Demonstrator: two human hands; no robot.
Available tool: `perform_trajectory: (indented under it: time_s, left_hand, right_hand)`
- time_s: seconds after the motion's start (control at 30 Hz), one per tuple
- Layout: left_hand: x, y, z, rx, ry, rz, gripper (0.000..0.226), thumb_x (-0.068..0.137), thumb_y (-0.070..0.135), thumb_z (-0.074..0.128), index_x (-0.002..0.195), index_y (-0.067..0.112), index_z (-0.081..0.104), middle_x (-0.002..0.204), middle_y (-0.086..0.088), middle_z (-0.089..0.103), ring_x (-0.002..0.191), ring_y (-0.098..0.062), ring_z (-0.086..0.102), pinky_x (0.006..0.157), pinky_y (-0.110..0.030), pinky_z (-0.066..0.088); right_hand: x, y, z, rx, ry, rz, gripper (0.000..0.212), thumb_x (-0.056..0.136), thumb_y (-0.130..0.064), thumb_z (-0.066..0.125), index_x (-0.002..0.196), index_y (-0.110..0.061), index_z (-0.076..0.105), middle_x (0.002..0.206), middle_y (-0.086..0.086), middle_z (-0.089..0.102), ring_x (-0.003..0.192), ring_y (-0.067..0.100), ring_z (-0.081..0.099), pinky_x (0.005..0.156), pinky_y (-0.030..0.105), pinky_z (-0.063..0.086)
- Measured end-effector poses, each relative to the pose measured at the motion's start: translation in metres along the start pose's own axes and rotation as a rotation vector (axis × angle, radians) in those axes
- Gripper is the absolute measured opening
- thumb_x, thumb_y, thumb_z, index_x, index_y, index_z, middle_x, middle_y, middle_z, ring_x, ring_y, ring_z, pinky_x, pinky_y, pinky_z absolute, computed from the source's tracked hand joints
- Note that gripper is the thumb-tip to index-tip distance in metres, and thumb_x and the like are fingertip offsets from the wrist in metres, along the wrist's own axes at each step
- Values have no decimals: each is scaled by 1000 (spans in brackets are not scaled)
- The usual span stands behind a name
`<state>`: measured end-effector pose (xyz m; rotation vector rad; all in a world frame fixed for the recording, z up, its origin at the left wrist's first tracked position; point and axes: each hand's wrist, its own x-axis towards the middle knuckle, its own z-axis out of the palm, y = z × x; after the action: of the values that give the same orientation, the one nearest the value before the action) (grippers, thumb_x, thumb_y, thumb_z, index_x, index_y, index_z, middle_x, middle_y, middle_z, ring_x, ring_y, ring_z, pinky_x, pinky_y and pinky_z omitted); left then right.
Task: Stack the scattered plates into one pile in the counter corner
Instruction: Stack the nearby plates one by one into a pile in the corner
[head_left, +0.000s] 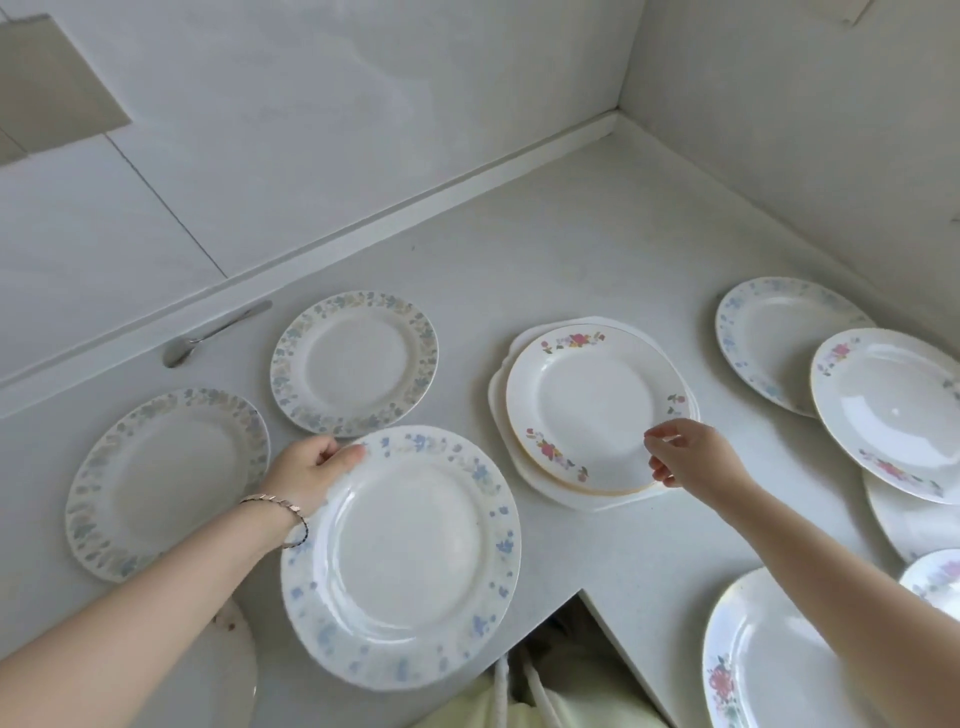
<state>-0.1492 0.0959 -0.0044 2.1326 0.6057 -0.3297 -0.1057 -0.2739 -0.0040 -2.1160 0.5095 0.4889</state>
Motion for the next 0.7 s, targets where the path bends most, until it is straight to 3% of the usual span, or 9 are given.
perform_trajectory:
  time_s: [0.13,0.33,0.4,0.53,0.6,0.67,0.7]
  left_hand:
    - [1,33,26,-251,178,-115,33,82,35,65,67,8,55,65,-7,51,64,-21,46,54,-27,34]
    - [5,90,111,-612,335,-325,42,82,25,63,51,12,39,54,-2,39,52,-18,37,40,-20,36]
    - [5,103,134,-647,339,-377,44,83,26,61,50,11,36,52,-2,35,47,-17,30,45,-24,34]
    - [9,123,164,-638,292,-427,32,84,30,59,62,7,50,53,-1,43,54,-24,42,53,-26,36]
    - [11,130,172,-628,286,-403,27,85,29,59,72,7,54,53,0,43,47,-17,39,45,-22,39]
    - [13,132,178,-609,279,-359,32,86,30,59,63,10,49,53,0,43,45,-13,36,37,-17,36]
    - [13,130,181,-591,264,-354,36,86,30,59,59,12,46,54,1,44,46,-12,37,42,-21,37]
  right_hand:
    - [3,18,-27,-9,61,22,10,88,-13,54,92,-9,61,66,6,61,59,21,57,60,26,48]
    - [2,47,-49,-27,91,83,9,87,-16,53,91,-11,59,67,3,62,61,20,58,62,28,49]
    - [1,53,-53,-31,100,84,7,87,-16,53,89,-12,59,66,3,62,59,20,58,62,29,48]
    - [1,62,-61,-31,92,109,7,86,-16,53,88,-13,59,65,2,63,59,20,58,62,28,48]
    - [2,65,-64,-24,84,121,7,86,-15,52,88,-13,59,65,1,63,59,20,58,61,27,48]
    - [4,66,-67,-22,94,110,8,86,-15,52,88,-14,59,66,1,63,59,19,59,61,26,48]
    - [5,66,-67,-20,101,103,8,86,-15,52,89,-14,60,66,0,63,59,18,59,62,27,49]
